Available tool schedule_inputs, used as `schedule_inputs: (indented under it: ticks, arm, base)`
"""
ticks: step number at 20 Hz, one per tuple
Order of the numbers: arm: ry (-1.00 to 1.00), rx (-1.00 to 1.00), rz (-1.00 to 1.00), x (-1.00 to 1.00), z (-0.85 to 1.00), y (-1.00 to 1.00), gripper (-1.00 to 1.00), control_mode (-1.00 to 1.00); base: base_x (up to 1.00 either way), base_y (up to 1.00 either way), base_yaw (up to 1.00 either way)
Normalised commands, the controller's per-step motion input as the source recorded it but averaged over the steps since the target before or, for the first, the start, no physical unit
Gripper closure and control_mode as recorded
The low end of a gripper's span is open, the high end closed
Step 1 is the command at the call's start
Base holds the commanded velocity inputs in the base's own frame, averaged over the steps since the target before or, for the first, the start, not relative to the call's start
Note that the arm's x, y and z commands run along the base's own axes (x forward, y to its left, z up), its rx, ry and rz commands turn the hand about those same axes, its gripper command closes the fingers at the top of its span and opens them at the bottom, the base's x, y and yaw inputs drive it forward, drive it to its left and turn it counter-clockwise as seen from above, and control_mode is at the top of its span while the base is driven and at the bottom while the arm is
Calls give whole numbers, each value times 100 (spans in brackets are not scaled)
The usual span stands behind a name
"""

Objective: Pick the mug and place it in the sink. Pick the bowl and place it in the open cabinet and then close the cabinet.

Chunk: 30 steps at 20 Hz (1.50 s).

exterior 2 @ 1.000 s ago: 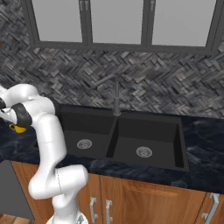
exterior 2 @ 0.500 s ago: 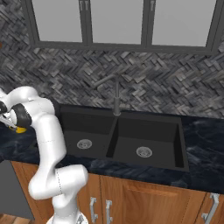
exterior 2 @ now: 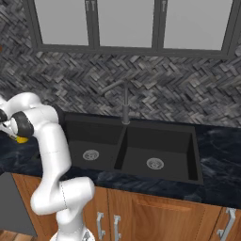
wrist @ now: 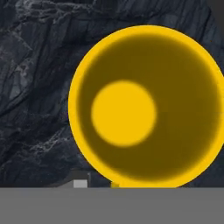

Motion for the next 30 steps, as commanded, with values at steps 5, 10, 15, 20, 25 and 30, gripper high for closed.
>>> schedule_inputs:
  ticks: [5, 10, 15, 20, 25, 30]
  arm:
    - [0, 0, -18, 0, 40, -70, 100, -100]
    - [0, 0, -14, 0, 37, -93, 100, -100]
    - [1, -1, -24, 11, 1, -100, 100, -100]
    - [0, 3, -32, 25, -10, -100, 100, -100]
    - [6, 16, -21, 65, -50, -100, 100, -100]
    - [5, 11, -13, 63, -62, -89, 100, -100]
  base:
    - [0, 0, 0]
    - [0, 0, 0]
    - [0, 0, 0]
    - [0, 0, 0]
    - [0, 0, 0]
    - [0, 0, 0]
